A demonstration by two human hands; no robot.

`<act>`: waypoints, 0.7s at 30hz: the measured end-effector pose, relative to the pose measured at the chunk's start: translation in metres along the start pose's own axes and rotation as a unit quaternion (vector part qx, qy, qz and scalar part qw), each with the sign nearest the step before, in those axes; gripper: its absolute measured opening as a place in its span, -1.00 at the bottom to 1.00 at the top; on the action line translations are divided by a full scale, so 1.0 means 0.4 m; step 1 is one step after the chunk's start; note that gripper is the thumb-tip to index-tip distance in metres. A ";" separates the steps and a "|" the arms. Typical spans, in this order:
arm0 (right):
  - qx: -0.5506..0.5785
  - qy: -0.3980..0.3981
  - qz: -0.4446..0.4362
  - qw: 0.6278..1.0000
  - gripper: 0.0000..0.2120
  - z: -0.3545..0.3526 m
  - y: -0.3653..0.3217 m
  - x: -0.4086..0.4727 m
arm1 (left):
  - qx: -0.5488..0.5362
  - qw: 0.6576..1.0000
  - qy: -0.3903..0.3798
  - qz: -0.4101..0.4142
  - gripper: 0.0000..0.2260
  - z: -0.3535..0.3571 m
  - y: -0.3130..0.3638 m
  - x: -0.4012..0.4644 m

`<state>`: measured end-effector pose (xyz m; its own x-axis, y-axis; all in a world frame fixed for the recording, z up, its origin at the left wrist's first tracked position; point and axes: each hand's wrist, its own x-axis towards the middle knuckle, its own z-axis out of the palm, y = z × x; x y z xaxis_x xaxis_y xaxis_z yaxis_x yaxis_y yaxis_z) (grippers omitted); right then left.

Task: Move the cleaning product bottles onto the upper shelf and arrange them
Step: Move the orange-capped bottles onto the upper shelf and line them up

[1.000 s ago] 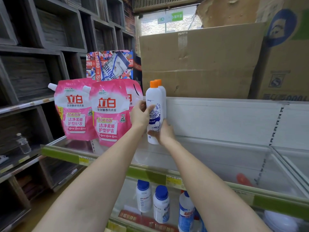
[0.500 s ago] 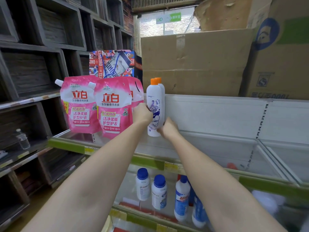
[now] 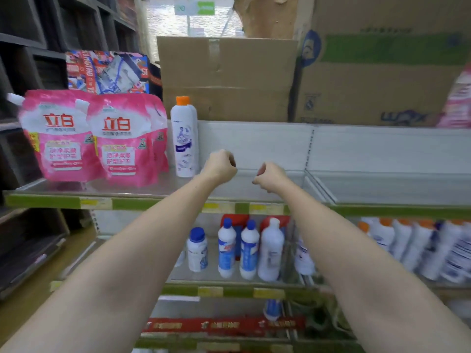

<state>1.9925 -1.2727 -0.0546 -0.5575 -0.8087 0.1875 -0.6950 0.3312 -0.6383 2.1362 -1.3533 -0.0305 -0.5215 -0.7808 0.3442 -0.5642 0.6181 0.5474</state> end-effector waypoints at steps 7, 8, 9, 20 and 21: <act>-0.032 0.053 0.101 0.993 -0.93 -0.197 0.244 -0.182 | -0.047 0.987 -0.126 0.087 -0.94 0.166 0.221 -0.097; -0.029 0.050 0.115 0.992 -0.93 -0.210 0.276 -0.209 | -0.043 0.985 -0.136 0.096 -0.94 0.194 0.246 -0.111; -0.027 0.048 0.129 0.990 -0.90 -0.218 0.308 -0.233 | -0.033 0.983 -0.144 0.106 -0.93 0.222 0.267 -0.124; 0.003 0.017 0.189 0.982 -0.86 -0.213 0.637 -0.348 | 0.015 0.963 -0.244 0.113 -0.87 0.541 0.328 -0.212; 0.004 0.019 0.190 0.982 -0.85 -0.211 0.664 -0.345 | 0.023 0.960 -0.253 0.114 -0.87 0.568 0.336 -0.217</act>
<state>1.8464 -1.0322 -0.1870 -0.7926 -0.6085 -0.0376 -0.4299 0.6016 -0.6732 1.9602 -1.1816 -0.1600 -0.8724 -0.4880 0.0292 -0.4209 0.7801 0.4630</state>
